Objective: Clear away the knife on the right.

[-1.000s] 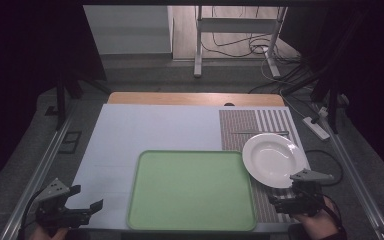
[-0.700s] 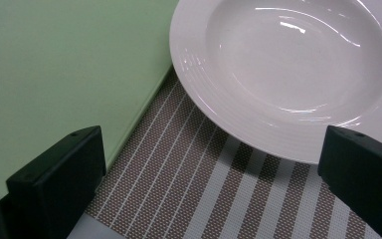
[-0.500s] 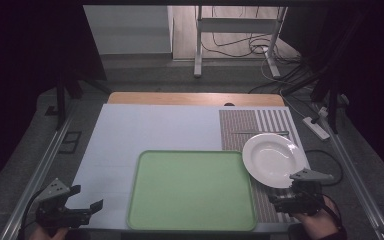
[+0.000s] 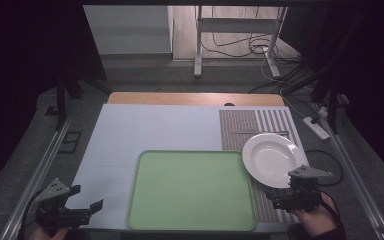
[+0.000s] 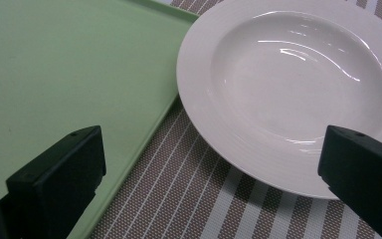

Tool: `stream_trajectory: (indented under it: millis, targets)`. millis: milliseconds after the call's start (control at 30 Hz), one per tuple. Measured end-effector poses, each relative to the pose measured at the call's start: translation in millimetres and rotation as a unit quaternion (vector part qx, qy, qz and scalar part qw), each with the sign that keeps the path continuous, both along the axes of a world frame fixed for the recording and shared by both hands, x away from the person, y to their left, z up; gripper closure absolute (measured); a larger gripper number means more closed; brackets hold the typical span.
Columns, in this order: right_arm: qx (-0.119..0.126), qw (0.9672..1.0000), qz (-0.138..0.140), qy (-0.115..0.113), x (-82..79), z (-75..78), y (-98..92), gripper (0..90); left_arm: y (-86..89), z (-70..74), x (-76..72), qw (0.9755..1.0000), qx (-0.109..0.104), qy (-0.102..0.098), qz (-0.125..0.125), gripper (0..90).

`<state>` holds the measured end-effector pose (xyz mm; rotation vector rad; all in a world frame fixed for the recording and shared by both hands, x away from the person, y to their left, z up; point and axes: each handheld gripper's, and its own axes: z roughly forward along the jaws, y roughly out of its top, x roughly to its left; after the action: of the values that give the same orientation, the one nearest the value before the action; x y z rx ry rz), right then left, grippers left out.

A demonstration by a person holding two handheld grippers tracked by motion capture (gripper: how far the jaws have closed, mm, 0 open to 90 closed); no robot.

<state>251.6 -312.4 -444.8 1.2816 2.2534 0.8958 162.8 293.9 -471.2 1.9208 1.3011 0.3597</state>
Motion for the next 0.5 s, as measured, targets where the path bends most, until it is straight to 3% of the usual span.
stream_trajectory:
  millis: [500]
  targets:
    - [-0.013,0.9995,0.030,0.001,17.7,-1.9,4.6,0.0,0.6,0.1,-0.1,1.0000,-0.003,-0.001,0.000,3.2]
